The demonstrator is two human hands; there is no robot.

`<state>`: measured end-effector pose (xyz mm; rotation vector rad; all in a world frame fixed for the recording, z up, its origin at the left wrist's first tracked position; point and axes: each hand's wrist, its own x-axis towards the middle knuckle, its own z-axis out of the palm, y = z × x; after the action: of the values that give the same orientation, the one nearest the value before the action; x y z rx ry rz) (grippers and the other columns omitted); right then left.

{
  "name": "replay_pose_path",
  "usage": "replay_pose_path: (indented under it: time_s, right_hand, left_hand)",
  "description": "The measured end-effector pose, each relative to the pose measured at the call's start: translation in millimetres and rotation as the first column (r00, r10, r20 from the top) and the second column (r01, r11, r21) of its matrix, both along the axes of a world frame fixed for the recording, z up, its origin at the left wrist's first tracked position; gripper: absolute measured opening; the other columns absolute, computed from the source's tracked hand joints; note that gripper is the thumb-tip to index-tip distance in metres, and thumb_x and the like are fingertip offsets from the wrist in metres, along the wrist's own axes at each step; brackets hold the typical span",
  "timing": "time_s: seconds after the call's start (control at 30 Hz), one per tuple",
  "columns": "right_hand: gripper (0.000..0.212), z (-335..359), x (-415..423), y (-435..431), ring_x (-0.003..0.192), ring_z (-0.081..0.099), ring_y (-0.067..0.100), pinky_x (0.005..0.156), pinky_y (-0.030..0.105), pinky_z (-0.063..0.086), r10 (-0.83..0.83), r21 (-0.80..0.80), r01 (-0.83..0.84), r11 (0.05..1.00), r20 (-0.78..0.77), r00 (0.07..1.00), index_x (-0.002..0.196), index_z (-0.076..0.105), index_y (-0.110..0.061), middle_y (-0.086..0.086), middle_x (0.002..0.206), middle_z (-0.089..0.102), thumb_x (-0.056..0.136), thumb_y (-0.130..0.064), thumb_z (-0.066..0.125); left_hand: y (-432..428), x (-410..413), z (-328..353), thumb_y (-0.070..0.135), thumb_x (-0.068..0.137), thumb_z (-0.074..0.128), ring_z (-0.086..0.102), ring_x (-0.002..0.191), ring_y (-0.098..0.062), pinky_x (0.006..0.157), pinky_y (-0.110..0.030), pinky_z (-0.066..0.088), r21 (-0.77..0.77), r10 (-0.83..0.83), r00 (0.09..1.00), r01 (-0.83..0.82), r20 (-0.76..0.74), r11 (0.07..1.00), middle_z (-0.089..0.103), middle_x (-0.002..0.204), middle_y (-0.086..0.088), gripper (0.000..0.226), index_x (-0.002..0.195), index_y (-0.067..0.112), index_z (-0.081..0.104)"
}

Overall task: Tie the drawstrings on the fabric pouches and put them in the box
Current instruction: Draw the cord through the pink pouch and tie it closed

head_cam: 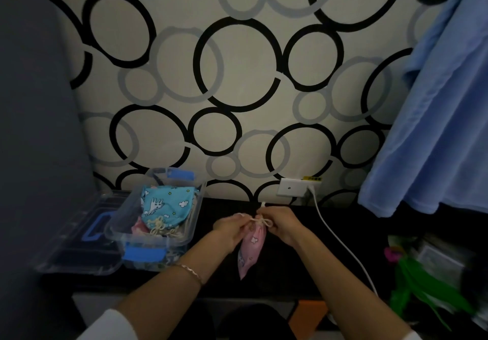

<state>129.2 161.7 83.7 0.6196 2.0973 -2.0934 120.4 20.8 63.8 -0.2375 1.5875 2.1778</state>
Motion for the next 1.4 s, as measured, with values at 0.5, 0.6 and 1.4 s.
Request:
replay_pose_path:
  time_s: [0.5, 0.6, 1.4]
  right_hand:
    - [0.010, 13.5, 5.9, 5.5, 0.067, 0.060, 0.004, 0.062, 0.018, 0.045, 0.398, 0.635, -0.292, 0.715, -0.027, 0.917, 0.076, 0.072, -0.020, -0.004, 0.069, 0.066, 0.079, -0.011, 0.077]
    - [0.019, 10.3, 9.9, 6.6, 0.067, 0.061, 0.011, 0.066, 0.031, 0.053, 0.391, 0.693, -0.222, 0.686, -0.094, 0.916, 0.080, 0.061, -0.018, 0.003, 0.070, 0.066, 0.076, -0.010, 0.079]
    - [0.025, 26.3, 21.8, 1.3, 0.077, 0.058, 0.015, 0.065, 0.021, 0.044, 0.659, 0.894, -0.323, 0.310, 0.043, 0.751, 0.091, 0.072, -0.006, 0.014, 0.092, 0.065, 0.096, -0.025, 0.057]
  left_hand:
    - [-15.3, -17.4, -0.3, 0.008, 0.074, 0.080, 0.071, 0.087, -0.020, 0.084, -0.035, 0.059, -0.507, -0.320, 0.819, 0.042, -0.476, 0.861, 0.075, 0.087, -0.009, 0.019, 0.090, 0.001, 0.075]
    - [-12.9, -15.9, 1.1, 0.004, 0.078, 0.076, 0.071, 0.085, -0.020, 0.080, -0.032, 0.059, -0.480, -0.324, 0.833, 0.082, -0.449, 0.874, 0.074, 0.090, -0.014, 0.019, 0.095, -0.003, 0.073]
    - [-35.7, -19.9, 19.3, 0.006, 0.080, 0.072, 0.068, 0.092, -0.014, 0.075, -0.022, 0.055, -0.127, -0.432, 0.901, 0.433, 0.039, 0.892, 0.071, 0.103, -0.009, 0.033, 0.113, 0.006, 0.065]
